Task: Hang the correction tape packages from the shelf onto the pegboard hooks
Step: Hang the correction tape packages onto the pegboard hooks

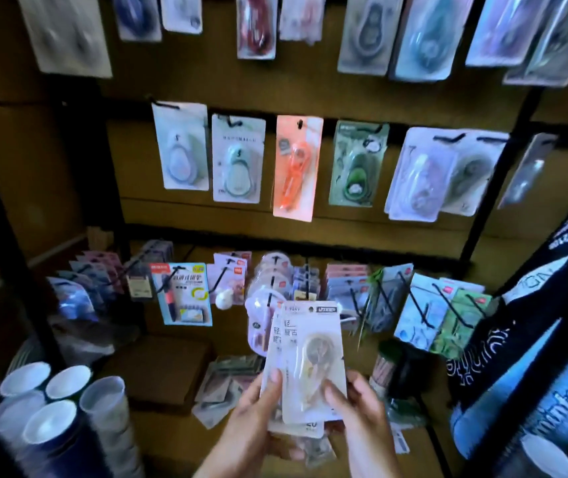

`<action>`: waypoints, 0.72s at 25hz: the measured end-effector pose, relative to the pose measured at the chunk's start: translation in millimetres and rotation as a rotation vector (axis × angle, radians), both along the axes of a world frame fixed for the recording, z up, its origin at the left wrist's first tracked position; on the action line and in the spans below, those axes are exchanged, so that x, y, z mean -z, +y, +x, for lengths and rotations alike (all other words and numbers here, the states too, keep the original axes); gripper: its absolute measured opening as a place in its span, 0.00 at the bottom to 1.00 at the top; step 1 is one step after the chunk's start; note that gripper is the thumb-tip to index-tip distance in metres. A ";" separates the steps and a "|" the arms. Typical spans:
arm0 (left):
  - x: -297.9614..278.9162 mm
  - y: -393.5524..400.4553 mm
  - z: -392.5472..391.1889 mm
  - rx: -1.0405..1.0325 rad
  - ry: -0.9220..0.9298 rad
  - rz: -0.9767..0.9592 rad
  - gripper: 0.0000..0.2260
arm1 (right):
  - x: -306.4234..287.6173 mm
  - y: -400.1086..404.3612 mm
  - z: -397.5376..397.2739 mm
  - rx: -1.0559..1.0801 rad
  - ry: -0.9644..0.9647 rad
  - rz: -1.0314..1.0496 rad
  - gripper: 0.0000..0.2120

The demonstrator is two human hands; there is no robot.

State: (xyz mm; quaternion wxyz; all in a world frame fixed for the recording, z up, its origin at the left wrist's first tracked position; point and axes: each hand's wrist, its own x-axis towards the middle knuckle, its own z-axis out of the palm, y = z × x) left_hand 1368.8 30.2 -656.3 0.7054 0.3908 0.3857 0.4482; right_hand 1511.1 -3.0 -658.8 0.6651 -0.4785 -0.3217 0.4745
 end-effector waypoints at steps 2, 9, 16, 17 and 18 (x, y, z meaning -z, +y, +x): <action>-26.3 -2.6 -0.5 -0.015 -0.034 0.151 0.16 | -34.4 -7.9 -1.6 0.010 0.014 0.072 0.12; -116.1 19.7 -53.3 -0.386 -0.108 0.387 0.15 | -119.4 1.1 -40.1 -0.018 -0.109 0.243 0.02; -192.3 92.9 -155.7 -0.689 -0.159 0.508 0.09 | -135.3 41.4 -83.8 -0.130 -0.140 0.262 0.03; -197.6 102.7 -167.7 -0.714 -0.168 0.501 0.09 | -136.1 48.4 -90.4 -0.144 -0.151 0.265 0.04; -200.2 112.0 -178.3 -0.734 -0.165 0.492 0.09 | -137.1 55.0 -97.6 -0.157 -0.163 0.263 0.04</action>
